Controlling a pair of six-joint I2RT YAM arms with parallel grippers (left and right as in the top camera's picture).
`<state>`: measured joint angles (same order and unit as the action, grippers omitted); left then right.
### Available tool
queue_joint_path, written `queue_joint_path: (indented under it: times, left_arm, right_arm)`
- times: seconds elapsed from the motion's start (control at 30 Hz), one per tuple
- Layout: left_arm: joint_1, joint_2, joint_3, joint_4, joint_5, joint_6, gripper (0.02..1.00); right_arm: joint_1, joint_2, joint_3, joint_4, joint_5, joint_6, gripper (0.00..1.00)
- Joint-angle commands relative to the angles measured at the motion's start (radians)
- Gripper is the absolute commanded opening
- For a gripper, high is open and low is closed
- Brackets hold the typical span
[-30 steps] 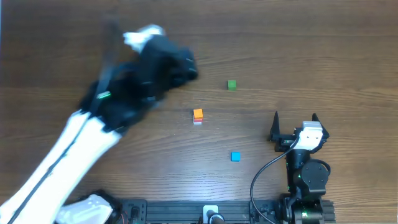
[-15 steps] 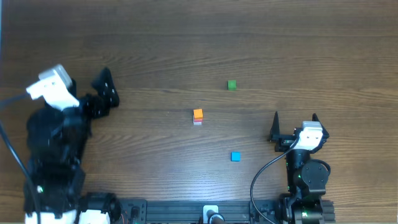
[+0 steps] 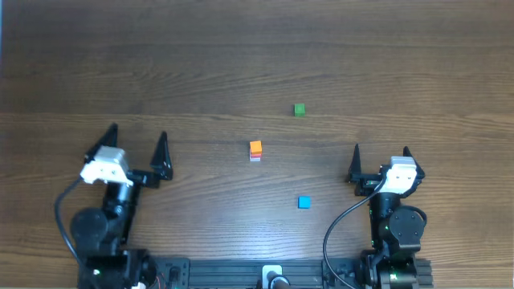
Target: Stack Cubes
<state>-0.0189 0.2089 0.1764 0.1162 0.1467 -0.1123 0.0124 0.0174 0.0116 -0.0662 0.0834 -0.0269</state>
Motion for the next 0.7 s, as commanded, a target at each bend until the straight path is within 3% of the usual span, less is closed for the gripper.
queue_joint_path:
  times: [0.03,0.7]
  left_arm:
    - [0.027,-0.106,-0.095,0.015,0.037,0.056,0.998]
    - [0.045,-0.206,-0.171,-0.177,0.036,0.056,0.998]
  right_arm:
    - [-0.007,-0.005,-0.006,-0.002,-0.008,-0.001,0.991]
    - [-0.007,-0.005,-0.006,-0.002,-0.008,0.000,0.991]
